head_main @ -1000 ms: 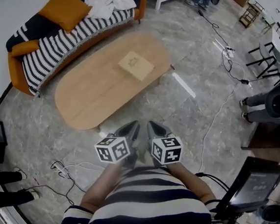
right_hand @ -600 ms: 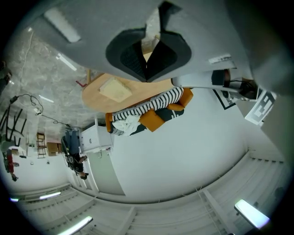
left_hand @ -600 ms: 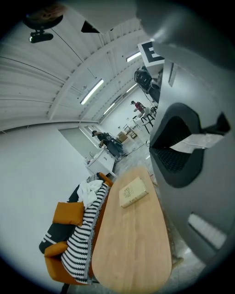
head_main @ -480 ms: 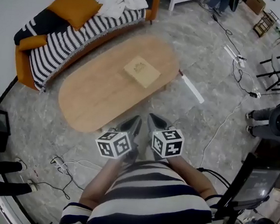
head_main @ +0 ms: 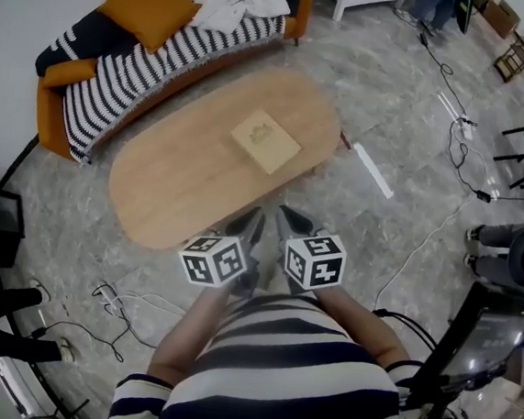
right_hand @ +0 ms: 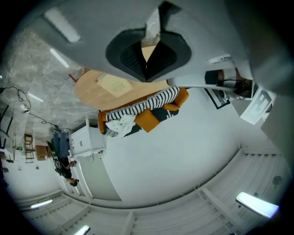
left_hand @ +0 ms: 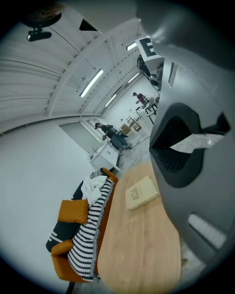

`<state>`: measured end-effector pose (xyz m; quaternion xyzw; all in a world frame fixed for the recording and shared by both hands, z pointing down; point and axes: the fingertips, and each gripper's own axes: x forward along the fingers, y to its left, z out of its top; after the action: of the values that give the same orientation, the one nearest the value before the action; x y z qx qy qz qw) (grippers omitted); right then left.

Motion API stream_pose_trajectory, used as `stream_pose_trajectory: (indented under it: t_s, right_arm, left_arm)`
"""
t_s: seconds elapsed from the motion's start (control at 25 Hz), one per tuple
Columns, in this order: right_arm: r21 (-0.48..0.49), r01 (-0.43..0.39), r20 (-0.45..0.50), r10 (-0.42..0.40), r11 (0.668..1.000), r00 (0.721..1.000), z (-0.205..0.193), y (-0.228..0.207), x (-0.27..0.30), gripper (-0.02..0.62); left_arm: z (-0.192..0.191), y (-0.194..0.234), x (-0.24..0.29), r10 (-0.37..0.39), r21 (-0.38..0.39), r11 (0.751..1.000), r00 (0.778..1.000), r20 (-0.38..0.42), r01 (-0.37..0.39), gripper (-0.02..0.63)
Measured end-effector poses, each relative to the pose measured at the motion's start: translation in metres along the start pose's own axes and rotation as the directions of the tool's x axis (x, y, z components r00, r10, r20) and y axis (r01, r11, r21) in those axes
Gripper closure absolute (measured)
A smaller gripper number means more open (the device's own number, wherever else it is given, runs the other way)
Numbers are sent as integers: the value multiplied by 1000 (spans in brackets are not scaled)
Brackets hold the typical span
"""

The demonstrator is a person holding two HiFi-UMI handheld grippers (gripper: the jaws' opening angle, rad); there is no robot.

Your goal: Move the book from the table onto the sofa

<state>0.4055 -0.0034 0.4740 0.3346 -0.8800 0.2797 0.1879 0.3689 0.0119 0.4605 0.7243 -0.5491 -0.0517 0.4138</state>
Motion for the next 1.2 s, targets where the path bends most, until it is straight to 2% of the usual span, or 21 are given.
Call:
stream_pose_trajectory:
  t_s: [0.28, 0.52, 0.92, 1.2]
  right_arm:
    - [11, -15, 2, 15, 1000, 1000, 12, -34, 7, 600]
    - [24, -35, -10, 35, 999, 999, 17, -40, 17, 600]
    - [51, 7, -34, -5, 999, 999, 33, -57, 52, 600]
    - [63, 27, -61, -24, 998, 998, 48, -59, 89, 600]
  left_arm:
    - [5, -3, 33, 35, 10, 999, 999, 16, -36, 609]
    - [8, 3, 45, 66, 0, 998, 998, 9, -66, 609]
    - [30, 24, 76, 49, -6, 999, 998, -33, -49, 609]
    - [46, 46, 98, 24, -13, 1000, 996, -91, -26, 609]
